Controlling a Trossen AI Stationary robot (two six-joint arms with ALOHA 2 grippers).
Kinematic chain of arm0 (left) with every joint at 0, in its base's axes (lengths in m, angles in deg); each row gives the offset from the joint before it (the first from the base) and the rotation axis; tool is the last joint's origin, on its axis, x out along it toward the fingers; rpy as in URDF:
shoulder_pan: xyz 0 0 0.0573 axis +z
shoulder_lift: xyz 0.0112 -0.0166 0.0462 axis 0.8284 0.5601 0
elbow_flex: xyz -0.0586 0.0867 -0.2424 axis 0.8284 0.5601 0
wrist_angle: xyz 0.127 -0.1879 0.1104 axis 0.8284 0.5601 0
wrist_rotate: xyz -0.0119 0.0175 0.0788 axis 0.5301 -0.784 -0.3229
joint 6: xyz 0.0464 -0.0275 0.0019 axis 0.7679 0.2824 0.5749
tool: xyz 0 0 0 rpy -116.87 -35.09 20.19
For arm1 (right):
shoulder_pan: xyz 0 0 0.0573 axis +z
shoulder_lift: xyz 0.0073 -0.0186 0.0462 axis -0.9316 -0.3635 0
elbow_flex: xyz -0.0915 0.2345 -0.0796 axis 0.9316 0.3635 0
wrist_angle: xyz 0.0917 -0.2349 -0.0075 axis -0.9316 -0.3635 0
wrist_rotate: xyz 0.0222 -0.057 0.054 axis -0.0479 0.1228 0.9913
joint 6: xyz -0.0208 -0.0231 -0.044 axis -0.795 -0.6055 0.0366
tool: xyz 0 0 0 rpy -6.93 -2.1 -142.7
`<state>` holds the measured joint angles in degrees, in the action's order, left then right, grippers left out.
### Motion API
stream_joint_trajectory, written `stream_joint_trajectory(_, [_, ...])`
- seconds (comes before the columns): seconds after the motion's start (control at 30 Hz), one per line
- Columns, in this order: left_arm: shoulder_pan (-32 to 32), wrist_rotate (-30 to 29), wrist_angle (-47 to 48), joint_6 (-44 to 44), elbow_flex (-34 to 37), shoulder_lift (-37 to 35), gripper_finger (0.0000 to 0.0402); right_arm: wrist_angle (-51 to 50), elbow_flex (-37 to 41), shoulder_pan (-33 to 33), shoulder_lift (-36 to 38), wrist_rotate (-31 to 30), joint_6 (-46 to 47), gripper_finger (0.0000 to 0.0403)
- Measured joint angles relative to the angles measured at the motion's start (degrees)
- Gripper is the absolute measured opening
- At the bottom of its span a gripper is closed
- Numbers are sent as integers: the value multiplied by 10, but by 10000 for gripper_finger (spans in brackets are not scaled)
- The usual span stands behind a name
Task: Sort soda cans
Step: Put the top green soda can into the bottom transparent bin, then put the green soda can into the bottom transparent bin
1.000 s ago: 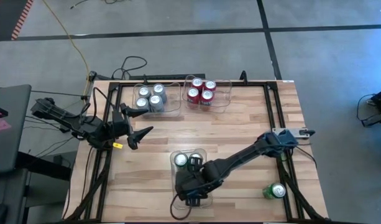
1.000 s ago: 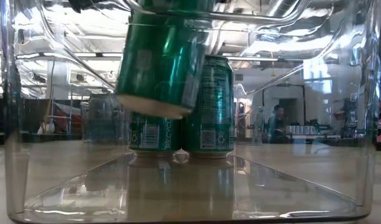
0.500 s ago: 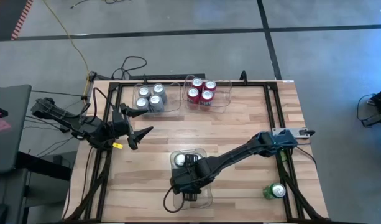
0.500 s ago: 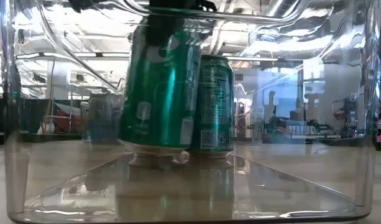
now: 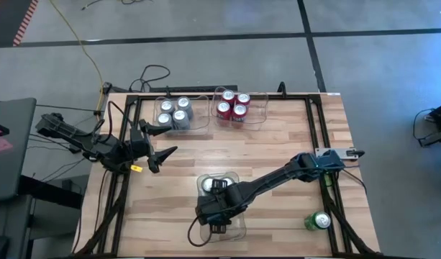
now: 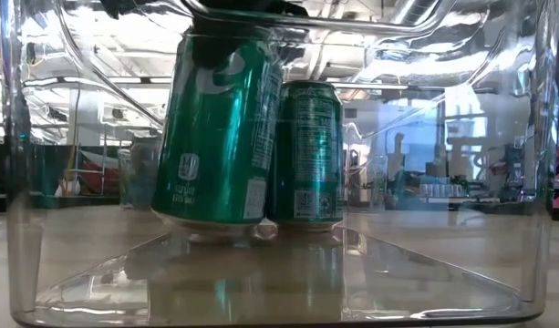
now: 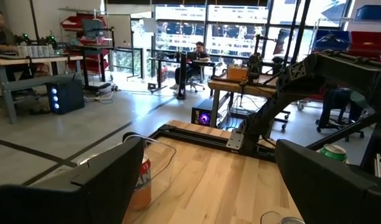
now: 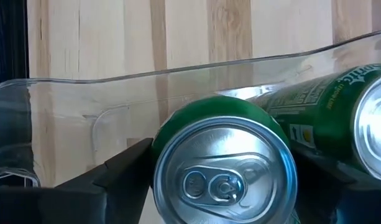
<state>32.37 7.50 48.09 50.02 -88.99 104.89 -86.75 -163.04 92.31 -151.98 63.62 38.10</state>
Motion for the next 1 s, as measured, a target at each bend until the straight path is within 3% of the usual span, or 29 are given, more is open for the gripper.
stream_joint_trajectory(0.33, [0,0,10,-2,0,0,361,-3,-1,-6,2,-5,5,363])
stream_joint_trajectory(0.83, [0,0,10,-2,0,0,361,-64,-48,13,15,-21,7,365])
stream_joint_trajectory(1.0, [0,0,9,12,0,0,361,-107,-43,34,54,-70,40,365])
